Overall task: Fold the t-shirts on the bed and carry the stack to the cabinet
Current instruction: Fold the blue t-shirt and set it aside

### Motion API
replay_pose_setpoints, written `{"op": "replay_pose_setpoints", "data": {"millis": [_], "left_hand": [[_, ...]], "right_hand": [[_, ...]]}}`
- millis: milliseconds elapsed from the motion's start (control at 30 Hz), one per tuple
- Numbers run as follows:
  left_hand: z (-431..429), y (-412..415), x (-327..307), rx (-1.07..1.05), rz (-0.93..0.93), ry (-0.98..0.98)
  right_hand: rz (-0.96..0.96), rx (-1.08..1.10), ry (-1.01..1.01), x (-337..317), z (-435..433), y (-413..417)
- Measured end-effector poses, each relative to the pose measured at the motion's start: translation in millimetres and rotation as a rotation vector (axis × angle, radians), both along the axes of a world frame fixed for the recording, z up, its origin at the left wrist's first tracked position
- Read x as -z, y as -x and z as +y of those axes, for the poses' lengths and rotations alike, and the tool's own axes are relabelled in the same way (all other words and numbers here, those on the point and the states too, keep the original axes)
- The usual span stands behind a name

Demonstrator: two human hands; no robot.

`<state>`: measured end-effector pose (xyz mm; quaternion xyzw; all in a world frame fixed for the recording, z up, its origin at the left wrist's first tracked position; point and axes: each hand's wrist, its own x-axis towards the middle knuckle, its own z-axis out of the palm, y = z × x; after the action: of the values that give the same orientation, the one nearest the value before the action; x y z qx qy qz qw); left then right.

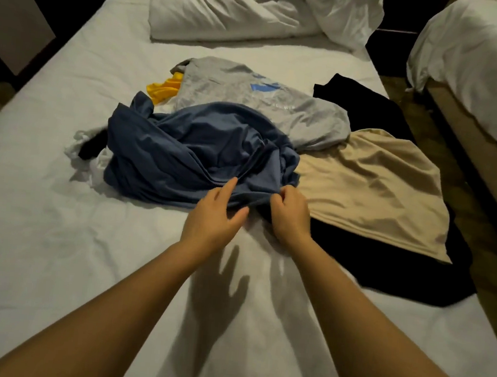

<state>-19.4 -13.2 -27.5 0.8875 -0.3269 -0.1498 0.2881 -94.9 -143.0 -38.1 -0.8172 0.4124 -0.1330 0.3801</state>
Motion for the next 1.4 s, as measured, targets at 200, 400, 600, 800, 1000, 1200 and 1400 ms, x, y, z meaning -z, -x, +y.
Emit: {"op": "replay_pose_setpoints", "data": {"millis": [200, 400, 600, 800, 1000, 1200, 1400], "left_hand": [[-9, 51, -45, -0.227, 0.758, 0.409], [42, 109, -79, -0.355, 0.947, 0.437], [93, 154, -96, -0.659, 0.898, 0.608], [129, 200, -131, -0.598, 0.873, 0.712], [174, 205, -146, -0.327, 0.691, 0.626], [193, 170, -145, -0.214, 0.310, 0.077], [180, 160, -207, 0.199, 0.139, 0.295]], "right_hand": [[-0.302, -0.169, 0.005, -31, 74, 69], [-0.314, -0.253, -0.038, -50, 123, 120], [-0.570, 0.089, -0.520, -68, 171, 168], [-0.478, 0.304, -1.370, -66, 194, 171], [-0.630, 0.401, -1.469, -88, 190, 170], [-0.752, -0.071, -0.686, -176, 180, 162], [-0.512, -0.525, 0.089, -256, 188, 190]]}}
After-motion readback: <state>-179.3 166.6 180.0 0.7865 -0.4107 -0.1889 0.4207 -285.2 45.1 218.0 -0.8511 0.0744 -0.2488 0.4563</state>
